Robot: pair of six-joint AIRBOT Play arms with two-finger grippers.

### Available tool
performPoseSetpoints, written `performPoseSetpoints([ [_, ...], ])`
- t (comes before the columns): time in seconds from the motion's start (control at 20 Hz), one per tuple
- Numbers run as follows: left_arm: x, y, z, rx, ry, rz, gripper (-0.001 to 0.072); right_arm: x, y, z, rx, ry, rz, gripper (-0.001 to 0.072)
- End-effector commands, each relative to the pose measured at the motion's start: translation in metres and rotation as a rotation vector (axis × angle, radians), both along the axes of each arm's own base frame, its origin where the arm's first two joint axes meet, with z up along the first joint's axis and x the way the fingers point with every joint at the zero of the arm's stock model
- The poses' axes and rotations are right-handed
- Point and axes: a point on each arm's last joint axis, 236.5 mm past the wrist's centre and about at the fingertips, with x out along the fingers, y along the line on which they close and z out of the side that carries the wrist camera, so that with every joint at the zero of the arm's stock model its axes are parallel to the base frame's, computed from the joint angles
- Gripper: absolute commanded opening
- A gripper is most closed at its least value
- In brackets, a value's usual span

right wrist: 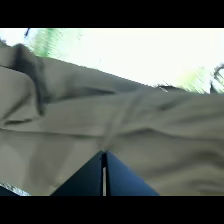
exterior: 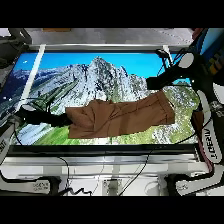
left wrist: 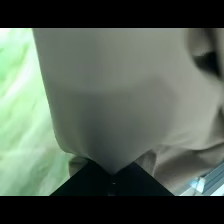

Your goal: Fold the clothes and pants, and hang the long-sleeved shirts on hangers.

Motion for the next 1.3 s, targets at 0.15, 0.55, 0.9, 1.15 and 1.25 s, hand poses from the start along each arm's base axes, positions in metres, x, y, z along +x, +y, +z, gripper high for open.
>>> performPoseSetpoints([
  [0.15, 0.028, -0.010, 0.130, 0.047, -0.294, -0.193, 0.0010, 0.009, 0.025, 0.006, 0.015, -0.068, 0.030, 0.0037],
  [0.55, -0.027, -0.064, 0.266, 0.252, -0.546, -0.366, 0.0008, 0.011, 0.026, 0.008, 0.025, -0.076, 0.019, 0.0038],
  [0.9, -0.026, 0.062, 0.244, 0.850, -0.379, -0.191, 0.0010, 0.014, 0.029, 0.006, 0.035, -0.077, 0.017, 0.0037],
  [1.15, 0.003, -0.003, 0.232, 0.582, -0.441, -0.195, 0.0012, -0.003, 0.089, -0.018, 0.171, -0.029, 0.058, 0.0037],
  [1.25, 0.001, -0.033, 0.232, 0.452, -0.432, -0.210, 0.0012, -0.023, 0.130, -0.047, 0.200, 0.005, 0.095, 0.0037],
])
